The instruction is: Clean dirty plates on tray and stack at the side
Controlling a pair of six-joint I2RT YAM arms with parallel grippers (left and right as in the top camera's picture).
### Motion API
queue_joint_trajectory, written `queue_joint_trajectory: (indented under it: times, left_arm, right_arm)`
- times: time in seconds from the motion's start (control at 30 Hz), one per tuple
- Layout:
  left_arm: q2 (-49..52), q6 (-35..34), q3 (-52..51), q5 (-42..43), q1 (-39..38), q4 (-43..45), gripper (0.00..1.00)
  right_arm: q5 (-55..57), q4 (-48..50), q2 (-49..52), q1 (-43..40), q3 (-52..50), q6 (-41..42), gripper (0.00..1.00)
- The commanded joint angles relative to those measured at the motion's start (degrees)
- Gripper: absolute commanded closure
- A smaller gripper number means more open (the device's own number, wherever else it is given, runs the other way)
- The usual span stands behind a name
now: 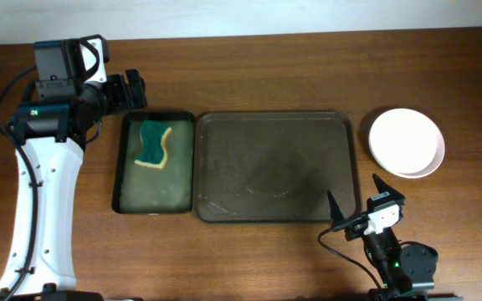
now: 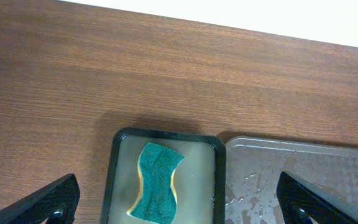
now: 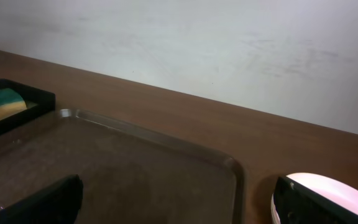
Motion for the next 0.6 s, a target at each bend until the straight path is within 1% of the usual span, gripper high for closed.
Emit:
queue_joint_trajectory:
  times: [0.0, 0.1, 0.13, 0.57]
  left_arm:
    - [0.26, -0.31, -0.07, 0.61, 0.17, 0.04, 0.01]
    - [0.26, -0.31, -0.07, 0.61, 0.17, 0.04, 0.01]
    - [0.26, -0.31, -0.07, 0.61, 0.17, 0.04, 0.01]
    - [0.26, -0.31, -0.07, 0.61, 0.17, 0.04, 0.01]
  right_arm:
    - [0.2, 0.44, -0.61, 0.44, -0.26, -3.28, 0.02]
    - [-0.15, 0.37, -0.61, 0.42, -0.26, -11.78, 0.02]
    - [-0.09, -0.59, -0.61, 0.42, -0.26, -13.2, 0.02]
    - [0.09, -0.44, -0.59, 0.37, -0.26, -13.14, 0.02]
